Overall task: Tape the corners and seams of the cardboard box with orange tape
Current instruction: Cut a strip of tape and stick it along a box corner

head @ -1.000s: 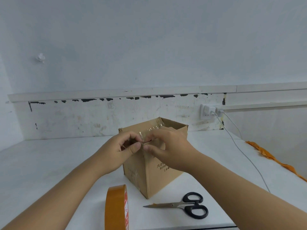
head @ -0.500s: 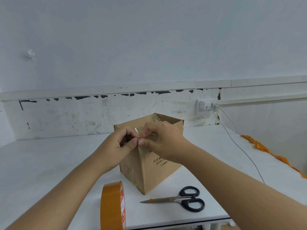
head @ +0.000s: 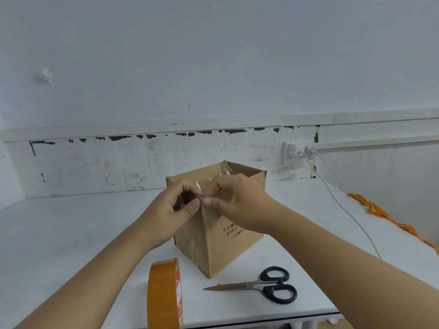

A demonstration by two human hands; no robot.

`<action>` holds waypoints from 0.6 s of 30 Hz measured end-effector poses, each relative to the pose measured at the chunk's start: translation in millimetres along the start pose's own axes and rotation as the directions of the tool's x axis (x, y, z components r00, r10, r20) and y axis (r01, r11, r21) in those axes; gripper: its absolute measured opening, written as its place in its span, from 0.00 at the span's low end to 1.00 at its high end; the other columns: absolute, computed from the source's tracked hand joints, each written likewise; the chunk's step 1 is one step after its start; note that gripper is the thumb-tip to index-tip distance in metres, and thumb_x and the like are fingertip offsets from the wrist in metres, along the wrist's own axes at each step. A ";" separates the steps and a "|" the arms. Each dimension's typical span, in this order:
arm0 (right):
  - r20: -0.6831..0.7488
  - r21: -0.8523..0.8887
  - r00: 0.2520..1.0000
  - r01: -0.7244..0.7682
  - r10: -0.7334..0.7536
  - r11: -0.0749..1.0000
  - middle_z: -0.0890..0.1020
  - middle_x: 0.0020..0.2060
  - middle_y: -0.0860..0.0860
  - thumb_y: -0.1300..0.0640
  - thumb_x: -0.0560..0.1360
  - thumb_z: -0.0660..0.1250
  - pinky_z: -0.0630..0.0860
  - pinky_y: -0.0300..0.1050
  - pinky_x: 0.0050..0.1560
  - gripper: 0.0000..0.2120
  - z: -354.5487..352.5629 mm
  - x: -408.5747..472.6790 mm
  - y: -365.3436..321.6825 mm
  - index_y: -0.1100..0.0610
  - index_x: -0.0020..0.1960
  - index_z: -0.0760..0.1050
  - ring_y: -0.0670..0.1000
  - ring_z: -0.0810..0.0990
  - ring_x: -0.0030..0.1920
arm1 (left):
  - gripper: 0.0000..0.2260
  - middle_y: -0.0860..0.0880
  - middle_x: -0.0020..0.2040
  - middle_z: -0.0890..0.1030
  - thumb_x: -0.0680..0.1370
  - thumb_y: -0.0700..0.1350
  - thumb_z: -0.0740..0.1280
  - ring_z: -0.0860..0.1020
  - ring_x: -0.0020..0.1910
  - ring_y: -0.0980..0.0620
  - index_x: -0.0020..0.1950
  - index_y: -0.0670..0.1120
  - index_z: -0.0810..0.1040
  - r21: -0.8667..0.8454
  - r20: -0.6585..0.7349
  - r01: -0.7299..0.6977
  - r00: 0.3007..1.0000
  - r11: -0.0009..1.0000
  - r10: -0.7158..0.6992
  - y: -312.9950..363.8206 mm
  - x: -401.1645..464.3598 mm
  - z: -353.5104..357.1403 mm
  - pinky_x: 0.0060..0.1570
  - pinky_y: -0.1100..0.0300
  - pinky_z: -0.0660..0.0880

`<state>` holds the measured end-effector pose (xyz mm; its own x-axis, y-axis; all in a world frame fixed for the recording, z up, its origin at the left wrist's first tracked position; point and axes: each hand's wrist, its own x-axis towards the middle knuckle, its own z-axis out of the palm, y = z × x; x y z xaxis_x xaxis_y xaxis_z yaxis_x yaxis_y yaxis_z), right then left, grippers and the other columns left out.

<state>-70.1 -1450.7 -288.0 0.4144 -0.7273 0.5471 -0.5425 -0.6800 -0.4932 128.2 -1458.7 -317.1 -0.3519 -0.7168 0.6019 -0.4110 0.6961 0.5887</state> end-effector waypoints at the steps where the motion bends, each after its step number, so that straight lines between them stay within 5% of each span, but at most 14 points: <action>1: -0.005 -0.001 1.000 -0.004 0.004 1.000 0.79 0.41 0.39 0.48 0.73 0.70 0.73 0.53 0.55 0.03 1.0 0.3 -0.4 0.44 0.42 0.77 0.49 0.76 0.50 | 0.04 0.61 0.41 0.75 0.73 0.54 0.64 0.73 0.40 0.61 0.47 0.62 0.74 -0.007 0.000 0.001 1.000 1.000 -0.001 0.5 0.9 -0.3 0.39 0.69 0.71; 5: -0.028 -0.033 0.999 -0.018 0.017 0.999 0.81 0.45 0.42 0.47 0.73 0.70 0.70 0.50 0.57 0.03 3.7 1.2 -0.7 0.44 0.43 0.76 0.49 0.74 0.53 | 0.05 0.65 0.38 0.74 0.74 0.52 0.64 0.72 0.39 0.65 0.45 0.64 0.73 0.029 0.015 0.001 1.000 1.000 -0.002 1.2 4.4 -2.1 0.38 0.73 0.70; 13: -0.029 -0.072 0.999 0.020 -0.022 0.997 0.81 0.49 0.42 0.47 0.73 0.70 0.67 0.45 0.54 0.09 3.7 -4.3 3.6 0.48 0.51 0.78 0.47 0.73 0.54 | 0.07 0.56 0.45 0.76 0.77 0.47 0.64 0.74 0.47 0.58 0.52 0.59 0.74 -0.024 0.036 0.032 0.999 0.999 -0.031 -3.8 -1.7 -1.4 0.47 0.66 0.73; 18: -0.073 -0.088 0.997 0.009 -0.015 0.996 0.80 0.47 0.40 0.48 0.72 0.71 0.67 0.45 0.55 0.08 7.7 -1.9 2.3 0.48 0.50 0.78 0.48 0.73 0.53 | 0.07 0.58 0.42 0.75 0.73 0.54 0.63 0.74 0.42 0.61 0.51 0.58 0.73 0.011 0.009 0.005 1.000 1.000 -0.005 -1.1 -0.8 0.9 0.42 0.67 0.72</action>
<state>-66.5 -1451.6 -295.4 0.3679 -0.7082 0.6026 -0.6008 -0.6757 -0.4272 128.2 -1459.0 -318.7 -0.3576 -0.7208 0.5938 -0.4220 0.6919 0.5858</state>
